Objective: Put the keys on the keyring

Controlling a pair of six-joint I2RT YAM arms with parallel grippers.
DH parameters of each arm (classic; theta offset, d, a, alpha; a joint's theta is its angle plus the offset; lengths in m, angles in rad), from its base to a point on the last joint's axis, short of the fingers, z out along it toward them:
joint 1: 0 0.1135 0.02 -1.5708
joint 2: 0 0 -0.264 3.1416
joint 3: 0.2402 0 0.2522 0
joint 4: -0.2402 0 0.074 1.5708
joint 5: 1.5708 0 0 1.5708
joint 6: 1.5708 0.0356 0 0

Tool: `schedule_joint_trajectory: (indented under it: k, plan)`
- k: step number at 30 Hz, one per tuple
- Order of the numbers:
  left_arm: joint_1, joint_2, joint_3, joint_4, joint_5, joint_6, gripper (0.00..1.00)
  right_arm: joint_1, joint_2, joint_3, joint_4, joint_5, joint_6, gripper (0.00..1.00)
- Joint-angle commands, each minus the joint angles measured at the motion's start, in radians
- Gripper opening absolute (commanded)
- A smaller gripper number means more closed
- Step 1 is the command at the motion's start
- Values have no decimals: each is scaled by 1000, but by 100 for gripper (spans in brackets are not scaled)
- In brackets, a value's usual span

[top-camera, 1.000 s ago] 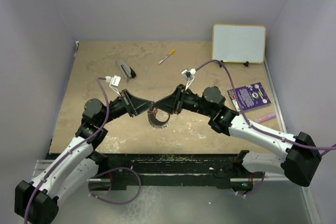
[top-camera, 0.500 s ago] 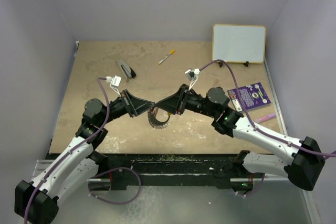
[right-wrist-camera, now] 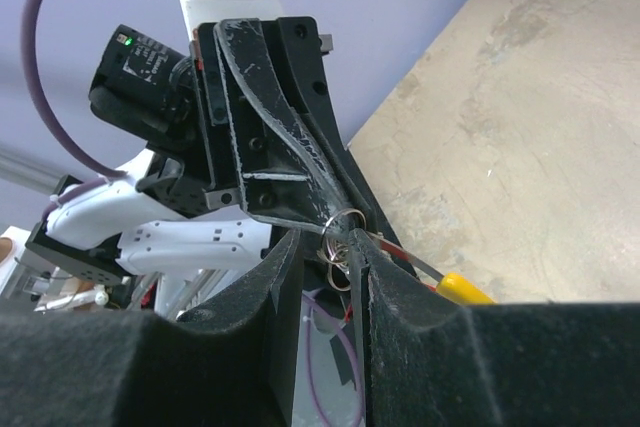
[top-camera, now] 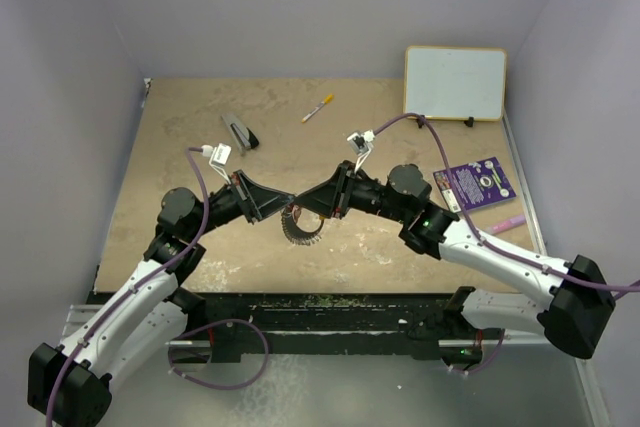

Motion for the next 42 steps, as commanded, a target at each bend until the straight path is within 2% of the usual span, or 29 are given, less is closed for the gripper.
schedule_joint_trajectory:
  k: [1, 10, 16, 19, 33, 42]
  plan:
    - [1, -5, 48, 41, 8, 18, 4, -2, 4, 54, 59, -24, -13, 30]
    - [1, -1, 42, 38, 8, 20, 4, -2, 13, 59, 80, -43, -6, 28]
    - [1, -4, 44, 33, 10, 22, 4, -7, 14, 44, 100, -60, 5, 17]
    - [0, -3, 44, 35, 11, 18, 4, -13, 20, 38, 112, -77, 15, 15]
    - [1, -7, 54, 33, 16, 22, 4, -21, 53, 35, 133, -105, 29, 24]
    - [1, -3, 55, 29, 14, 27, 4, -22, 75, 38, 148, -130, 34, 25]
